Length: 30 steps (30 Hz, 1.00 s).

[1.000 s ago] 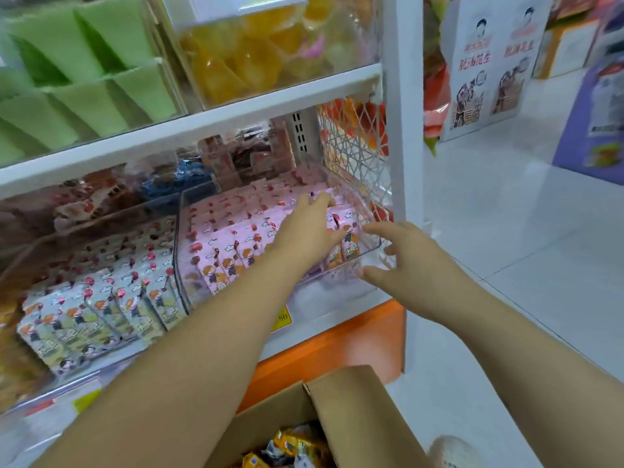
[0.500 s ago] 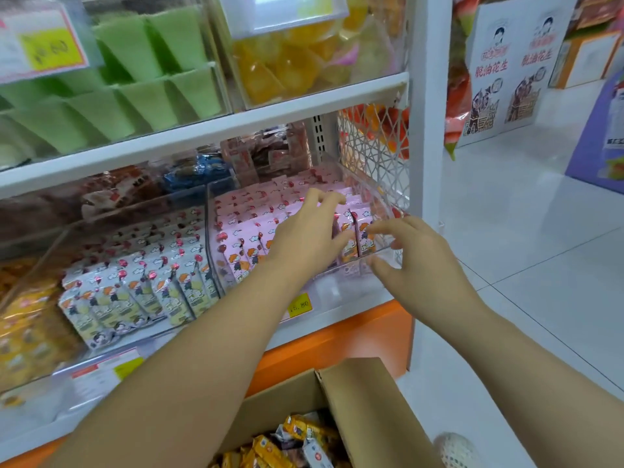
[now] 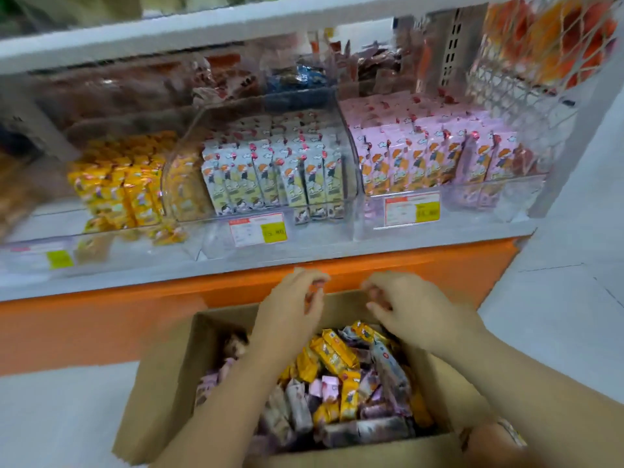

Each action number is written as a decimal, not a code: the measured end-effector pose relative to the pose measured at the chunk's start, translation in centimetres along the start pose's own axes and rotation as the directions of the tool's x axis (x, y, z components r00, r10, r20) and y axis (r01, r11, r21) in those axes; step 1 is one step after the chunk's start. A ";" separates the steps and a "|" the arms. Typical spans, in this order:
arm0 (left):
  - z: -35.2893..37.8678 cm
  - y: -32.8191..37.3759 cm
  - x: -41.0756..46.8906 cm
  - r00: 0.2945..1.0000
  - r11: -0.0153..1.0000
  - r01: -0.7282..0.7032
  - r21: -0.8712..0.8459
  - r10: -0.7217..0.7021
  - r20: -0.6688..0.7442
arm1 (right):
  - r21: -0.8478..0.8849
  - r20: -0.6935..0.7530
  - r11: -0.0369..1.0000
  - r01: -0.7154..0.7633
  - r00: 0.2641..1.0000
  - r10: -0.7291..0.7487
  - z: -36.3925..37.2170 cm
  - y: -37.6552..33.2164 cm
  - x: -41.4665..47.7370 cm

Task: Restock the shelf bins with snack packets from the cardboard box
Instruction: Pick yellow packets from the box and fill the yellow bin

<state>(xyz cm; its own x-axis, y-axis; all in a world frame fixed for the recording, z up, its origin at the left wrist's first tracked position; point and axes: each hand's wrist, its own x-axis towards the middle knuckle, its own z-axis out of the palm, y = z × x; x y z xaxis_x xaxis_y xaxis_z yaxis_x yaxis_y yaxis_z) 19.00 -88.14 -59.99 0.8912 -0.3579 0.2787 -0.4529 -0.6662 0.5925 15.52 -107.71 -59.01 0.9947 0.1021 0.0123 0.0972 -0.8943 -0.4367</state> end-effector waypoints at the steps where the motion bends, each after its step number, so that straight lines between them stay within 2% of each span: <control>1: 0.3 -1.6 -1.3 0.997 0.998 0.068 0.001 -0.068 0.033 | -0.038 0.089 0.999 -0.028 0.996 0.031 1.6 0.2 0.2; 6: 2.1 -8.5 -6.4 0.912 0.920 0.379 0.104 -0.390 0.125 | -0.074 0.401 0.988 -0.139 0.903 0.157 8.9 0.5 0.1; 9: 3.1 -11.0 -7.8 0.848 0.844 0.478 0.245 -0.516 0.123 | -0.046 0.453 0.983 -0.179 0.873 0.180 12.6 0.4 0.1; 13: 3.9 -12.4 -7.9 0.794 0.790 0.514 0.334 -0.585 0.163 | -0.025 0.505 0.962 -0.272 0.827 0.247 15.8 0.3 0.7; 21: 5.3 -13.6 -7.3 0.769 0.757 0.488 0.434 -0.608 0.197 | -0.074 0.507 0.935 -0.346 0.794 0.334 19.2 0.8 3.1; 27: 6.1 -14.0 -7.0 0.752 0.760 0.506 0.409 -0.621 0.223 | -0.186 0.389 0.928 -0.323 0.843 0.371 19.9 0.1 3.5; 30: 6.6 -13.3 -7.0 0.752 0.729 0.527 0.436 -0.639 0.160 | -0.107 0.325 0.935 -0.338 0.877 0.354 19.1 -0.1 3.9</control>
<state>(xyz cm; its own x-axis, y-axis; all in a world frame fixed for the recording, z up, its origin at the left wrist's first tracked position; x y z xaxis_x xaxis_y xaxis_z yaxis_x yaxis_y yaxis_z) 18.67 -81.09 -74.84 0.9555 0.0521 -0.2902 0.1282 -0.9598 0.2498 18.72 -98.93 -76.08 0.8958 -0.0852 -0.4363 -0.2415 -0.9173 -0.3167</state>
